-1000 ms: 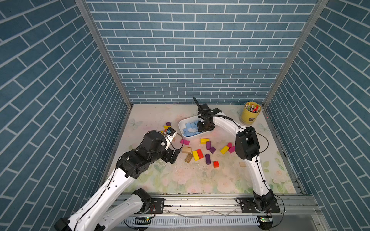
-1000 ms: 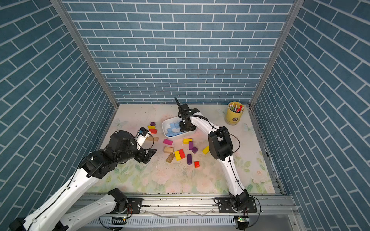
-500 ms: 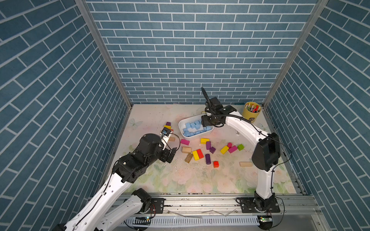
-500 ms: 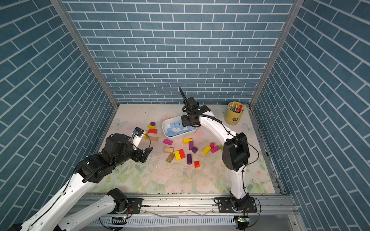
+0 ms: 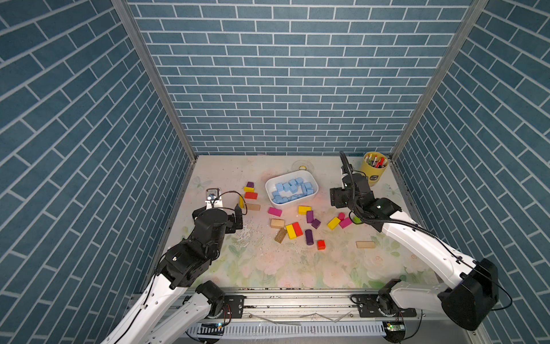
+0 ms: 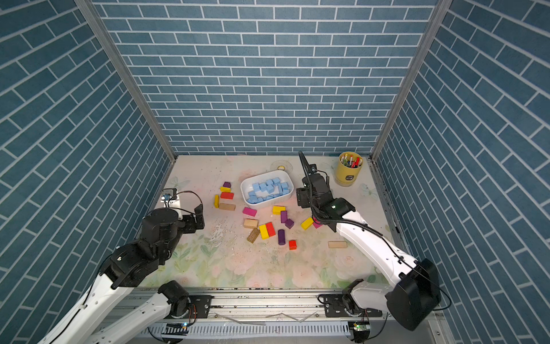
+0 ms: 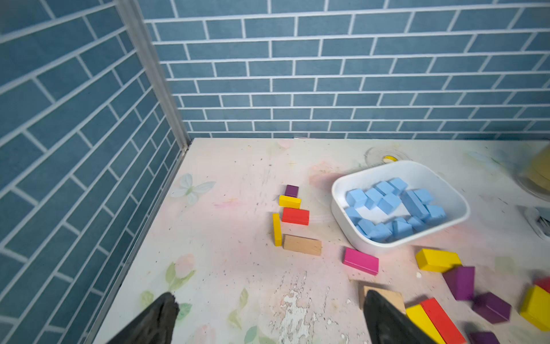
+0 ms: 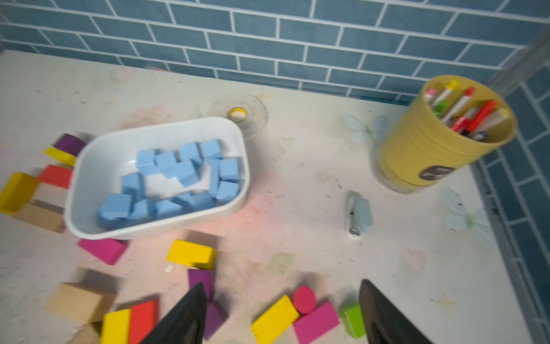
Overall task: Pick out the blue building blocks
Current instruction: Reset both arms
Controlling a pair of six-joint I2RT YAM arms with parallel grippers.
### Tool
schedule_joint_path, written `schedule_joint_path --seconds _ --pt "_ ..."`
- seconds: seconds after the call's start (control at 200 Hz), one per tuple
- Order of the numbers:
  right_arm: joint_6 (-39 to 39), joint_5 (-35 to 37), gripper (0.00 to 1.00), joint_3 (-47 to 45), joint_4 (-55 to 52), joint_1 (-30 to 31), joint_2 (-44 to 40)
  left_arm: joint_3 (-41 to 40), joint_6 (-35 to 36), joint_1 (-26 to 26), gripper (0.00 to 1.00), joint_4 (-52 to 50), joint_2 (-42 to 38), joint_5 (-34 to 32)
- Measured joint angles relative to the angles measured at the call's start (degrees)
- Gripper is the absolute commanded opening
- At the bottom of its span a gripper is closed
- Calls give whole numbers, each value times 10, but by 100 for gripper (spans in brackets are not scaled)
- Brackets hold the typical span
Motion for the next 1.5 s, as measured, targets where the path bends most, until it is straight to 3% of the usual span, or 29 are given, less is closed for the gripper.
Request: schedule_joint_path --seconds 0.15,0.225,0.32,0.485,0.63,0.915,1.16,1.38,1.5 --pt "-4 70 90 -101 47 -32 -65 -69 -27 0 99 68 3 -39" --pt "-1 92 99 -144 71 -67 -88 -108 -25 0 99 115 11 -57" --pt "1 123 99 -201 110 -108 -112 -152 -8 0 99 180 26 -83" --pt "-5 199 99 -281 192 -162 -95 -231 98 1 99 353 68 -136" --pt "-36 216 99 -313 307 -191 -40 -299 200 20 99 545 138 -162" --pt "-110 132 99 -358 524 -237 94 -351 261 115 99 801 300 -110" --pt "-130 40 99 -346 609 -294 154 -353 280 166 99 909 402 -51" --pt "-123 -60 99 -341 633 -348 161 -356 258 259 99 994 474 63" --pt "-124 -107 99 -355 668 -358 172 -360 245 282 99 1006 506 115"
